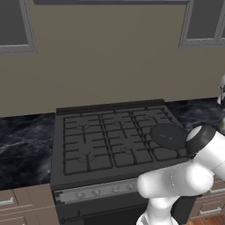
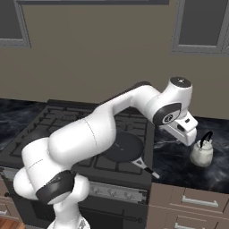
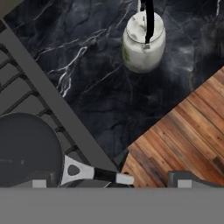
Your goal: Pick the kettle from the counter and place it on a stove burner. Then turn the burner on.
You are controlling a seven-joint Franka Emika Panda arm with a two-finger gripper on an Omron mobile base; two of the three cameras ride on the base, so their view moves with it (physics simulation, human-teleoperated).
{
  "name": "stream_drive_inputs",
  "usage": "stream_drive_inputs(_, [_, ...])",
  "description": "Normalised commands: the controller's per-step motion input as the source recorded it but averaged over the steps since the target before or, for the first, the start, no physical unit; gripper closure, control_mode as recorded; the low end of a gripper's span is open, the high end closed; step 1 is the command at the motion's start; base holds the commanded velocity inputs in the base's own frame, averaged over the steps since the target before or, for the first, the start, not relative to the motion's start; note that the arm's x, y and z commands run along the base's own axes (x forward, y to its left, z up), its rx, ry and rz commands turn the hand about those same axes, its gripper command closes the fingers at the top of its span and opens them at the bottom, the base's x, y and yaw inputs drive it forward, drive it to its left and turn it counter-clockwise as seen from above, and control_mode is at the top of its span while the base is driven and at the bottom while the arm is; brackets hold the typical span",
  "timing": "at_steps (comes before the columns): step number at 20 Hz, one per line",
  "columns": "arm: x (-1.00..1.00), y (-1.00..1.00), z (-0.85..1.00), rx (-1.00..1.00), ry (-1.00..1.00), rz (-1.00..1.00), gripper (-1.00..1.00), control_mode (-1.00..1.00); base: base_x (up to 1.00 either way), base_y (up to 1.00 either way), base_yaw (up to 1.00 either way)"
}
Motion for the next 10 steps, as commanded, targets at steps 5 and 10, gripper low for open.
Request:
stream_drive_inputs(5, [0.01, -0.34, -0.04, 0.04, 0.0, 0.0, -1.0, -1.0, 0.0, 0.0, 0.0])
stream_drive_inputs(10, [0.06, -0.18, -0.16, 0.03, 0.0, 0.0, -1.0, -1.0, 0.0, 0.0, 0.0])
